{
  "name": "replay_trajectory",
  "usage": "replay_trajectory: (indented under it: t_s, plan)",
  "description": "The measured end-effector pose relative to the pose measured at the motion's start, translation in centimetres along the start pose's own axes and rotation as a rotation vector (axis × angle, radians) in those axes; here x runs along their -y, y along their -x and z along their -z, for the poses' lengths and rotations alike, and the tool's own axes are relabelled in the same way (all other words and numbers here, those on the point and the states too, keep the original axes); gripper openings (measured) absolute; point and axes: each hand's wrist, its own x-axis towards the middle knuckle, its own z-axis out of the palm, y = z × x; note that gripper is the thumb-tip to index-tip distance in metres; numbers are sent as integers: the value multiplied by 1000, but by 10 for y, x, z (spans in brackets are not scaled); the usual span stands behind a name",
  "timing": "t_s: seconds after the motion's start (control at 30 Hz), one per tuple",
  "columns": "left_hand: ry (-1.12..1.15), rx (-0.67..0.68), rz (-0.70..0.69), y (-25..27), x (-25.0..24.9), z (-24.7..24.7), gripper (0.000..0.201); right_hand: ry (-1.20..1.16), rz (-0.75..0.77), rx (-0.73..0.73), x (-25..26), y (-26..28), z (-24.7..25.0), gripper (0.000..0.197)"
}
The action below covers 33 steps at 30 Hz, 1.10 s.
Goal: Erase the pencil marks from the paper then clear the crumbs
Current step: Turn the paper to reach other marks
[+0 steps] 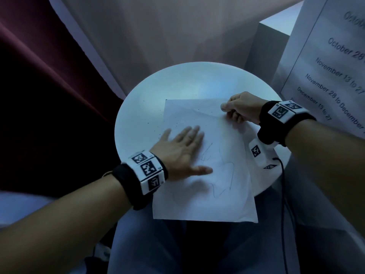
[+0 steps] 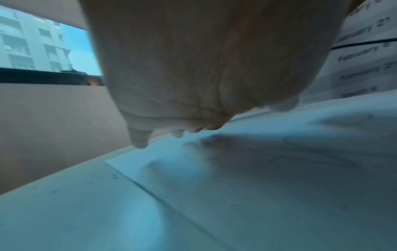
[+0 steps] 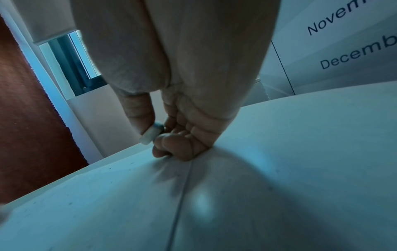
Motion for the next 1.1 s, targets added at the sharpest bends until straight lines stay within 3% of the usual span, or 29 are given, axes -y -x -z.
replay_trajectory:
  t_s: [0.03,0.13,0.17,0.2,0.3,0.37,0.4,0.5,0.53,0.57,0.63,0.67,0.73,0.8,0.87,0.93,0.97,1.07,1.1]
  plan:
    - [-9,13,0,-6,-1,-2,109,1,1,-2,0,1,0,16]
    - [36,28,334,-25,5,10,120,2,3,-8,-1,1,0,16]
    - [40,15,381,-31,2,18,121,5,5,-8,-1,1,0,16]
    - [34,-19,344,-38,-6,25,119,10,8,-5,0,1,0,17]
    - [45,-56,-3,-54,-40,37,109,14,14,6,3,2,0,18]
    - [23,-34,-81,-64,-45,32,107,18,19,10,2,2,-1,18]
    - [25,-22,-26,-68,-39,30,110,23,22,7,2,3,-1,17]
    - [90,3,372,-70,-11,34,122,31,25,-11,-1,1,-2,18]
    - [82,-10,441,-68,-7,37,123,31,23,-10,-1,1,-1,17]
    - [42,-54,421,-67,-7,39,123,34,23,-2,0,1,-1,16]
    - [-5,-134,187,-70,-17,42,115,47,27,13,2,1,0,15]
    - [19,-132,77,-72,-23,42,110,51,28,16,2,2,0,15]
    - [41,-84,6,-77,-26,40,105,52,29,10,2,2,-1,14]
    - [12,-37,117,-81,-15,39,109,56,25,-1,1,2,-1,14]
    - [-2,-8,370,-76,-3,42,122,55,20,-3,0,1,0,15]
    - [-8,-2,495,-68,-1,46,126,49,20,3,0,1,0,14]
    - [-28,-25,454,-62,-5,45,124,44,19,7,1,1,0,15]
    - [-47,-43,52,-38,-22,29,110,33,20,6,-1,1,-1,18]
    - [-51,-14,-24,-30,-20,20,108,33,23,4,-1,1,-1,18]
